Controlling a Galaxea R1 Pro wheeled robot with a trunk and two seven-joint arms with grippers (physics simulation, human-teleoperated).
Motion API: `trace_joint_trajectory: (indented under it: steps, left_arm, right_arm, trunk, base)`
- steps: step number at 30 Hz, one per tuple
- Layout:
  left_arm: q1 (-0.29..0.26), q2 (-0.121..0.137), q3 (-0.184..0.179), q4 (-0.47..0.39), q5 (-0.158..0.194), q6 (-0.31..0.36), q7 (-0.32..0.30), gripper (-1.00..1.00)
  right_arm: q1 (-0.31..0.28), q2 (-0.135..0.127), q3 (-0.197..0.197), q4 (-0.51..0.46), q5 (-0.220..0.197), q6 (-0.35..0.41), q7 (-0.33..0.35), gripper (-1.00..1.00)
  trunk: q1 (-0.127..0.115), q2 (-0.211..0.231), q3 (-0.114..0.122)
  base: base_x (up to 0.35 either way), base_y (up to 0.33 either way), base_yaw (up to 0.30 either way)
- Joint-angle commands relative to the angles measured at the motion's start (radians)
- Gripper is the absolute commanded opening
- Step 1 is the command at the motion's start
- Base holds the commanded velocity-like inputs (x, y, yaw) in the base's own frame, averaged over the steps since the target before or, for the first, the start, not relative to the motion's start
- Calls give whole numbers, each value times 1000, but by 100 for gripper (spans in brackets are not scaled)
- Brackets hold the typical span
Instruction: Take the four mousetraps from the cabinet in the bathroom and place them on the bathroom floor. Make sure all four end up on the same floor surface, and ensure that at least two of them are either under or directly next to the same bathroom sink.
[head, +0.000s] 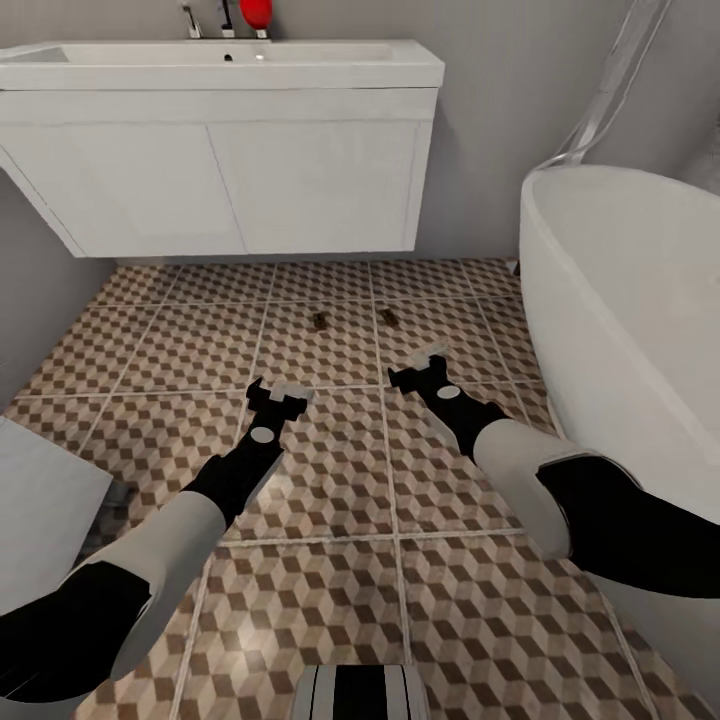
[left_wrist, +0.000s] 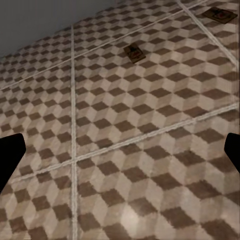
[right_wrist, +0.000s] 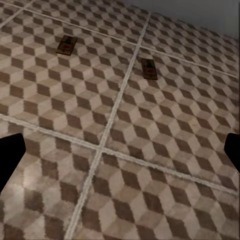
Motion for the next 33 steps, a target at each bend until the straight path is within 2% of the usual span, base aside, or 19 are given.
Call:
trace_joint_trajectory:
  steps: [1,10,25,33]
  left_arm:
    - [-1,2,-4,2,-8,0,1,100]
    - [1,16,-4,6,-6,0,-74,100]
    - [19,20,-3,3,-4,0,-102,100]
    - [23,19,-2,5,-3,0,-168,100]
  right_arm:
    - [1,0,1,1,9,-4,-5,100]
    - [9,-2,1,1,9,-11,-4,100]
    - [11,-1,1,1,9,-12,-4,100]
    - [31,0,1,1,9,-26,-4,100]
  trunk:
    - [-1,0,3]
    - [-5,2,38]
    - [-11,6,96]
    - [-15,8,127]
  base:
    - [0,0,0]
    - [0,0,0]
    - [0,0,0]
    - [0,0,0]
